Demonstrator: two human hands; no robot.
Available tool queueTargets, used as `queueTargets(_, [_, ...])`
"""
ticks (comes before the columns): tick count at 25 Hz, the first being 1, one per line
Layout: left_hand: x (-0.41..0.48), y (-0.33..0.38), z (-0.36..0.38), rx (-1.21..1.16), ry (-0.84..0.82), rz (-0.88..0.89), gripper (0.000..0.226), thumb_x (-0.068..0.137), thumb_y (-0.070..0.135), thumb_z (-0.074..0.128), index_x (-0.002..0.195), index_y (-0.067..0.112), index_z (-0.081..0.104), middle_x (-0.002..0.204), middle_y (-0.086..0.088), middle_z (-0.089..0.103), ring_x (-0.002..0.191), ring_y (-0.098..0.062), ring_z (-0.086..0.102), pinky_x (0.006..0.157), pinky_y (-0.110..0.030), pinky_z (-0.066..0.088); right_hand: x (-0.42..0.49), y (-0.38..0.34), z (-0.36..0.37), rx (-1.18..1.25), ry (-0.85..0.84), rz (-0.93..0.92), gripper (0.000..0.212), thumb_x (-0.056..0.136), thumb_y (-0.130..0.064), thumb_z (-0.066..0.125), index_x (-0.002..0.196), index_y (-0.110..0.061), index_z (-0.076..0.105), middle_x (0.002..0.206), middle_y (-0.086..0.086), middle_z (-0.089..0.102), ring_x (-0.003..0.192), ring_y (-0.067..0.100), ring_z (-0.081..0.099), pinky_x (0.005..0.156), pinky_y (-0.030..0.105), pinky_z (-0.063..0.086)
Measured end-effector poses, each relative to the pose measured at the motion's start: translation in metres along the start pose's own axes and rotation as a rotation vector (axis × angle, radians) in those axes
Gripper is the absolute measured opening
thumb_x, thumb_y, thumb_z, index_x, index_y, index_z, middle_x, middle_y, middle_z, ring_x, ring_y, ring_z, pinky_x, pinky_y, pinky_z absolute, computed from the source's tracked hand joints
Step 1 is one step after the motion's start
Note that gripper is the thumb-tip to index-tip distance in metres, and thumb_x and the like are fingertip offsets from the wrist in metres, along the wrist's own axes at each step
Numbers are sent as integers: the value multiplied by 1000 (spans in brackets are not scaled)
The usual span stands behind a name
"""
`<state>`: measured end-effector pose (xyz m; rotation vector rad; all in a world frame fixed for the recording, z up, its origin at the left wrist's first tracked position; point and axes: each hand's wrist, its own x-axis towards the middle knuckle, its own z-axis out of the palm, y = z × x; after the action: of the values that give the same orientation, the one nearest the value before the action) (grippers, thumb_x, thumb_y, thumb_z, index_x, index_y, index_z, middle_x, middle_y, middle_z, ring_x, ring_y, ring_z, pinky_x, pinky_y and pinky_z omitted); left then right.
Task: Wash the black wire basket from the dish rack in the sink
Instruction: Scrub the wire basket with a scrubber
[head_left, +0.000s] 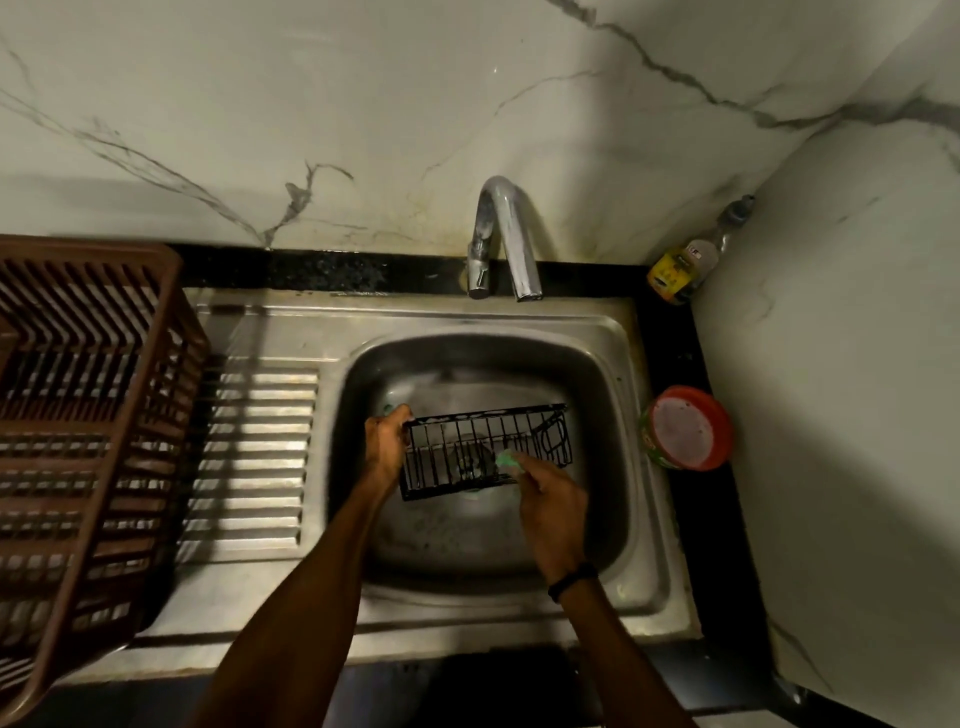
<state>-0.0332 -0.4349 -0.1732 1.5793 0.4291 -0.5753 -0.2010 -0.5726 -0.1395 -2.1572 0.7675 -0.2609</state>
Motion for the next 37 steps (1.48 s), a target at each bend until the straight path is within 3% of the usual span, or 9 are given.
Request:
queueTargets(5, [34,-35,-7,-154,28,-65,21,65,33,66,56,14,63,59,-6,58,55,-20,54,64,-33,44,26,5,9,-121,-7,69,25,95,-11,61,117,-17,69,120,-3,62,99,3,56,89,3,43])
queueTargets(7, [39,-43,-8,-160,75,-50,20,66,28,63,52,13,59,51,1,55,47,-13,52,61,-32,42,31,3,21,-135,3,30,26,93,-7,62,117,-14,70,119,2,64,99,6,57,93,10,47])
queueTargets(10, [29,-39,-8,88,92,116,20,76,29,62,60,18,64,63,-1,59,62,-16,55,72,-38,49,33,3,33,-170,9,31,26,92,-8,64,117,-14,70,115,6,67,102,16,63,93,17,47])
queueTargets(12, [10,-33,-14,428,37,297,14,90,40,66,89,27,72,88,2,66,87,-17,61,88,-43,52,33,3,32,-160,53,28,25,92,-10,65,116,-14,71,113,4,69,101,16,64,88,12,41])
queueTargets(16, [-39,-19,-9,1271,-148,429,115,66,90,61,158,34,21,154,-8,38,141,-32,35,117,-57,28,33,-1,34,-161,103,75,26,92,-9,64,116,-14,71,113,5,68,99,17,63,89,24,52])
queueTargets(22, [-42,-17,-4,1556,-232,442,113,67,58,79,157,26,18,149,-8,39,138,-31,35,117,-54,30,34,-13,42,131,76,196,12,94,-17,60,103,-14,68,102,8,64,89,21,62,81,38,55])
queueTargets(25, [-35,-14,-10,1630,-221,428,114,67,61,80,158,33,15,151,-8,37,140,-33,34,118,-55,29,29,-28,47,170,5,169,14,97,-37,56,99,-26,64,104,-2,61,92,9,61,77,26,49])
queueTargets(30, [-28,-16,-13,1634,-227,418,112,74,64,75,159,45,4,152,-12,32,135,-37,33,113,-56,34,0,-5,46,-68,-103,40,7,99,-27,55,102,-29,61,106,-15,56,93,-8,56,84,13,47])
queueTargets(37, [-28,-20,-12,1605,-207,426,110,74,61,73,159,47,4,150,-15,32,133,-42,33,110,-59,36,40,-23,54,137,-112,182,9,94,-35,51,90,-32,58,99,-7,56,90,17,60,78,41,55])
